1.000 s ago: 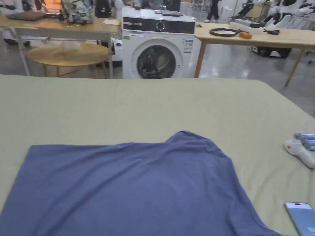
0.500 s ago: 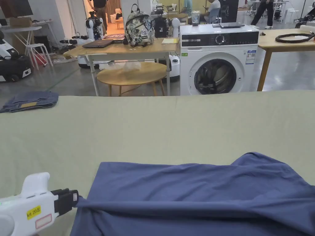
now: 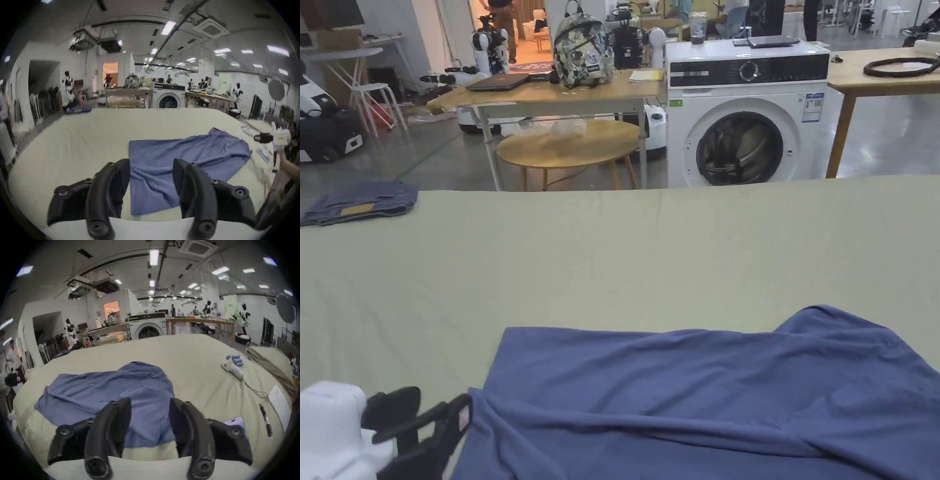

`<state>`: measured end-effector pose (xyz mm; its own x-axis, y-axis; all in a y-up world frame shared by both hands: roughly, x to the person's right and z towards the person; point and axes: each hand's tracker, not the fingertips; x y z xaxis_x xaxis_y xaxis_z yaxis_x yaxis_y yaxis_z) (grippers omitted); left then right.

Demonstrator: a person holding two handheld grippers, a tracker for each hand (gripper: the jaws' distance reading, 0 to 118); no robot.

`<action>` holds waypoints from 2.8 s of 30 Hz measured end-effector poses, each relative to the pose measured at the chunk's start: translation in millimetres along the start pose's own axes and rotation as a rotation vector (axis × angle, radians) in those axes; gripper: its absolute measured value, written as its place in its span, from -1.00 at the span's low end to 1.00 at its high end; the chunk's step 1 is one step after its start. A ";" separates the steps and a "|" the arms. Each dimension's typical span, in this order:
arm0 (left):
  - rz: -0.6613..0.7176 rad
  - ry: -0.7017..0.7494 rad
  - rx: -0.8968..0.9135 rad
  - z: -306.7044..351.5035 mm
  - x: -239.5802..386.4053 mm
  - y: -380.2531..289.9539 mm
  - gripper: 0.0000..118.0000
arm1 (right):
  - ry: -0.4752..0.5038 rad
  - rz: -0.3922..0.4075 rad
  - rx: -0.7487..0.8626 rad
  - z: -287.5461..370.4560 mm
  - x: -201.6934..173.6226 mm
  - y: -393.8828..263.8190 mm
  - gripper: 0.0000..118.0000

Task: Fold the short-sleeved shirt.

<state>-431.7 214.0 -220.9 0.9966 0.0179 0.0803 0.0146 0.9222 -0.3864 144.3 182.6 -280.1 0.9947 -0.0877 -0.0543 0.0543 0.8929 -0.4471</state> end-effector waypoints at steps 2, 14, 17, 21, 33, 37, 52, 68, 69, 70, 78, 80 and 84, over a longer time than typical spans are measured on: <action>-0.031 -0.004 0.006 21.9 14.5 -4.7 -0.71 | -0.003 0.018 0.012 20.3 -11.9 -7.4 -0.86; 0.217 0.074 -0.043 60.5 13.7 -51.5 -1.00 | 0.084 -0.045 0.019 88.4 -37.4 -36.4 -1.00; 0.301 0.026 -0.109 34.5 -3.7 -61.2 -0.41 | 0.073 -0.037 0.012 85.9 -34.2 -37.8 -1.00; 0.284 0.065 -0.191 -7.6 -18.3 -73.9 -0.19 | 0.081 -0.075 0.003 92.9 -24.1 -42.7 -1.00; 0.167 0.053 -0.432 -82.0 -3.1 -83.3 -0.97 | -0.016 -0.128 -0.053 90.3 15.4 -46.0 -1.00; 0.110 0.083 -0.504 -93.2 5.1 -82.3 -0.97 | -0.060 -0.101 -0.120 59.1 18.0 -36.6 -0.05; 0.163 0.057 -0.497 -83.7 8.0 -75.9 -0.97 | -0.169 -0.158 -0.315 -80.1 44.4 -38.1 -0.98; 0.178 0.056 -0.243 29.2 1.0 -51.4 -0.99 | -0.128 -0.189 -0.255 22.1 37.1 -29.7 -0.99; 0.169 0.068 -0.258 40.4 1.0 -58.1 -0.99 | -0.145 -0.161 -0.257 34.0 37.1 -34.9 -0.98; 0.174 0.076 -0.271 54.0 -0.2 -66.7 -0.99 | -0.156 -0.150 -0.265 46.5 37.5 -41.3 -0.99; 0.226 0.043 -0.297 125.9 6.3 -124.8 -0.99 | -0.178 -0.198 -0.328 117.1 42.9 -95.1 -0.99; 0.231 0.054 -0.293 125.8 9.0 -133.1 -0.79 | -0.165 -0.224 -0.335 117.3 45.8 -108.7 -0.97; 0.265 0.078 -0.258 120.9 -2.4 -135.7 -0.07 | -0.167 -0.201 -0.320 114.9 42.4 -112.7 0.09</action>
<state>-445.8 135.5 -57.6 0.9716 0.2041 -0.1195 -0.2342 0.7615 -0.6043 190.5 129.0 -129.5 0.9691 -0.1495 0.1964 0.2450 0.6803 -0.6908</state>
